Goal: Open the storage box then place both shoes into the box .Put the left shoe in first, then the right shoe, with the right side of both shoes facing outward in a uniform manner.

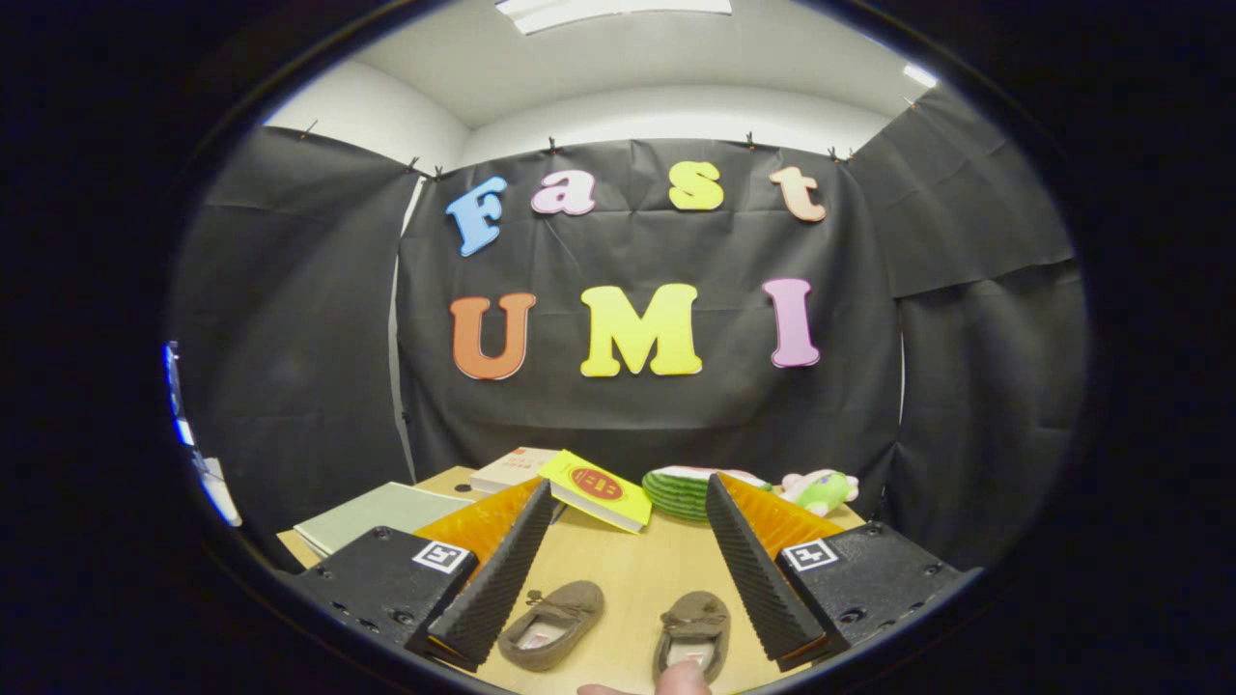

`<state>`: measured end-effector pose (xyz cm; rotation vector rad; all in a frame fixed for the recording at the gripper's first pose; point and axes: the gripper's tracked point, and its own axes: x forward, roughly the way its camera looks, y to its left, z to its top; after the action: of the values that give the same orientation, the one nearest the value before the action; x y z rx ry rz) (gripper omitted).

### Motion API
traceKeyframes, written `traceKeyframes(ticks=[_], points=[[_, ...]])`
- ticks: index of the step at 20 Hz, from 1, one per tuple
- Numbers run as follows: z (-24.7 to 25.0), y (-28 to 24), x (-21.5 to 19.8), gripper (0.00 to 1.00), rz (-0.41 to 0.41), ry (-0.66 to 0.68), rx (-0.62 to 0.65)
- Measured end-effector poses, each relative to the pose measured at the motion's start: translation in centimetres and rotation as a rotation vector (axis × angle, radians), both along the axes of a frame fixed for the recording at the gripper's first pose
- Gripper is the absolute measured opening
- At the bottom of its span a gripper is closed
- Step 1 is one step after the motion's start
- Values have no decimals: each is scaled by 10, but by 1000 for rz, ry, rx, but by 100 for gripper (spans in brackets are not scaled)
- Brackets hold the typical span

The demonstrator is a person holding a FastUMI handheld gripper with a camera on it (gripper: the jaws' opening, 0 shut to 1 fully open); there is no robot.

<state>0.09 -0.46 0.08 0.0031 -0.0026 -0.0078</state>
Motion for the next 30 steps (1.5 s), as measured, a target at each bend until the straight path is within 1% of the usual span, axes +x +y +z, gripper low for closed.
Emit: traceKeyframes(ticks=[4, 8, 10, 13, 18, 21, 23, 28, 30], points=[[-7, 4, 3, 100, 18, 19, 13], [-17, 23, 10, 100, 106, 65, 50], [-21, 42, 17, 100, 180, 102, 67], [-45, 81, 29, 100, 339, 226, 137], [-100, 146, 48, 100, 581, 495, 362], [-122, 166, 59, 100, 665, 624, 502], [-133, 173, 65, 100, 688, 693, 570], [-162, 180, 91, 99, 679, 816, 705], [-173, 188, 95, 98, 692, 858, 746]])
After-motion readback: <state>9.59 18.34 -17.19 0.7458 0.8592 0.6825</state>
